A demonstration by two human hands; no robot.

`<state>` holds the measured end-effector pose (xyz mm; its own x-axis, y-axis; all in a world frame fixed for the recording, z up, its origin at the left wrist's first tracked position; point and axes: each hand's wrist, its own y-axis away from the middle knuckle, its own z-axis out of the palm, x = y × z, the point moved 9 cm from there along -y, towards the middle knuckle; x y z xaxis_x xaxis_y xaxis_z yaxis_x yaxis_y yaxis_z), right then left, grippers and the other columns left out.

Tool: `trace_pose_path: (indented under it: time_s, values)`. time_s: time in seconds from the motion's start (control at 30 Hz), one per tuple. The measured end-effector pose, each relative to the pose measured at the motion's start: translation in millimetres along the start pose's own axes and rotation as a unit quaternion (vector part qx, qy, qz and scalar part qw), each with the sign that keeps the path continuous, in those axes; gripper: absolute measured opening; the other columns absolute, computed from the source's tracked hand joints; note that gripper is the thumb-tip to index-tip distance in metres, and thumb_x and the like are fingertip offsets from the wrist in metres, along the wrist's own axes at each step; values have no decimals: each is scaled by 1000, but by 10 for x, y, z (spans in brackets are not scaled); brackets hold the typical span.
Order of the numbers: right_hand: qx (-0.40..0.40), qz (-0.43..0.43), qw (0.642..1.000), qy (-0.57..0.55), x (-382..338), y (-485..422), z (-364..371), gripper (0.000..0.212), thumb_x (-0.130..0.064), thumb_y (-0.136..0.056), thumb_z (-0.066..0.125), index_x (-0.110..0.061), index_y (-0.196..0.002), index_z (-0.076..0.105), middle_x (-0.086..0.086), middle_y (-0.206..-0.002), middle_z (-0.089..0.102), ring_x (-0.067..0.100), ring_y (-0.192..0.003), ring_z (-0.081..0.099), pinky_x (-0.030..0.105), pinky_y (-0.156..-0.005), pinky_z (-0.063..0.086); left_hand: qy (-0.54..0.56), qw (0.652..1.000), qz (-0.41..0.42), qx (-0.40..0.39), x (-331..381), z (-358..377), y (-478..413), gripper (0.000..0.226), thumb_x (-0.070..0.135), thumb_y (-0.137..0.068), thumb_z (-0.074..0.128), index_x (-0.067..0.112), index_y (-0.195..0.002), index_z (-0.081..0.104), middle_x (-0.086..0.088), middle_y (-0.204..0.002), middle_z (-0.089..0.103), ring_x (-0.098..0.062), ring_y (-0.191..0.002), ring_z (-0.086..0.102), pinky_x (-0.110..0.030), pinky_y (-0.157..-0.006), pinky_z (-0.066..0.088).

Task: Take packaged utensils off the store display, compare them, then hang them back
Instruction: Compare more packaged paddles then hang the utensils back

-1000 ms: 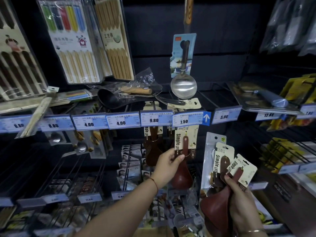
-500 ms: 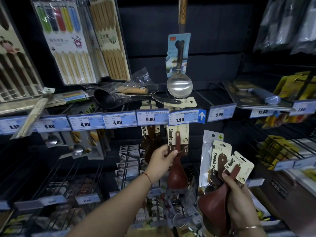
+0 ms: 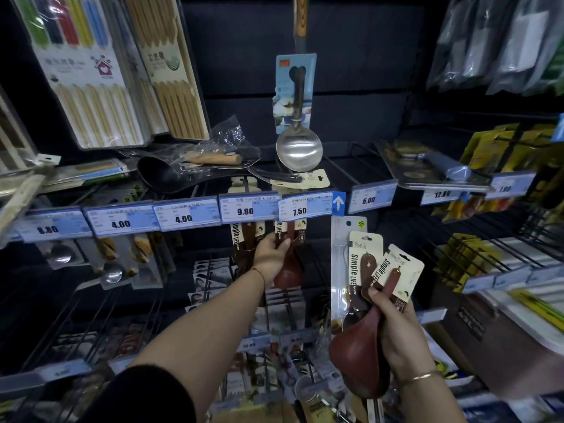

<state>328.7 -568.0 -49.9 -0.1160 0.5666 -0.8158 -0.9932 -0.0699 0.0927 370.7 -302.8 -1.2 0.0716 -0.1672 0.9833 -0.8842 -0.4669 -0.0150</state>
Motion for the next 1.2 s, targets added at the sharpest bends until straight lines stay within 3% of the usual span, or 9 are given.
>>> trace_pose_path:
  time_s: [0.13, 0.3, 0.4, 0.47, 0.67, 0.87, 1.0, 1.07, 1.2]
  values:
    - [4, -1, 1000, 9, 12, -21, 8, 36, 0, -88, 63, -16, -120, 60, 14, -101, 75, 32, -82, 74, 45, -68, 60, -60, 997, -47, 9, -58, 36, 24, 46, 29, -97, 52, -1, -131, 47, -17, -134, 55, -33, -121, 54, -35, -100, 45]
    - [18, 0, 1000, 9, 98, -33, 38, 32, -1, -86, 65, -18, -113, 63, 11, -96, 77, 29, -82, 74, 38, -65, 60, -113, 988, -85, -61, -174, 167, 518, 36, 37, -94, 53, 11, -118, 48, 3, -90, 57, -14, -82, 58, -24, -80, 42]
    - [18, -3, 1000, 3, 203, -29, 129, 33, 0, -86, 65, -15, -116, 64, 16, -105, 74, 33, -93, 72, 44, -82, 57, -92, 988, 70, -103, 16, 232, 885, 27, 37, -91, 58, 27, -112, 46, 10, -117, 47, -8, -111, 49, -24, -95, 39]
    - [-1, -14, 1000, 11, 252, -2, 247, 34, 2, -87, 63, -10, -119, 63, 16, -108, 74, 31, -95, 71, 39, -79, 59, -68, 975, 128, -171, 92, 342, 1100, 19, 37, -88, 64, 33, -100, 50, 19, -129, 36, 14, -123, 34, -18, -101, 31]
    - [15, -17, 999, 35, 343, 45, 337, 30, 2, -88, 63, -7, -116, 64, 20, -109, 73, 36, -101, 69, 44, -85, 57, -91, 971, 82, -205, -128, 353, 1215, 32, 45, -66, 82, 32, -82, 57, 8, -150, 14, 4, -140, 2, -15, -104, 18]
    - [37, -26, 998, 40, 342, 95, 417, 34, 3, -87, 64, -4, -120, 59, 17, -109, 73, 28, -95, 72, 30, -72, 59, -148, 960, 64, -228, -223, 372, 1292, 32, 38, -64, 85, 25, -78, 60, 4, -111, 42, -14, -108, 51, -12, -78, 38]
    - [9, -40, 999, 36, 317, 139, 479, 31, -1, -89, 63, -10, -118, 60, 10, -108, 75, 22, -97, 72, 25, -71, 57, -136, 962, 60, -229, -232, 344, 1287, 19, 33, -75, 79, 26, -73, 61, -11, -143, 40, -24, -137, 37, -33, -111, 34]
    - [-12, -37, 998, 42, 308, 162, 515, 31, -8, -91, 63, -12, -122, 58, 8, -112, 74, 22, -102, 71, 26, -75, 57, -147, 961, 54, -226, -244, 340, 1292, 17, 30, -80, 74, 28, -72, 59, -19, -147, 38, -26, -141, 32, -39, -114, 30]
    - [-6, -22, 996, 81, 319, 200, 454, 34, -34, -91, 57, -14, -118, 57, 8, -101, 76, 16, -88, 73, 22, -66, 56, -94, 972, 71, -204, -173, 322, 1291, 24, 25, -85, 70, 27, -69, 51, 1, -90, 60, -11, -87, 56, -29, -78, 42]
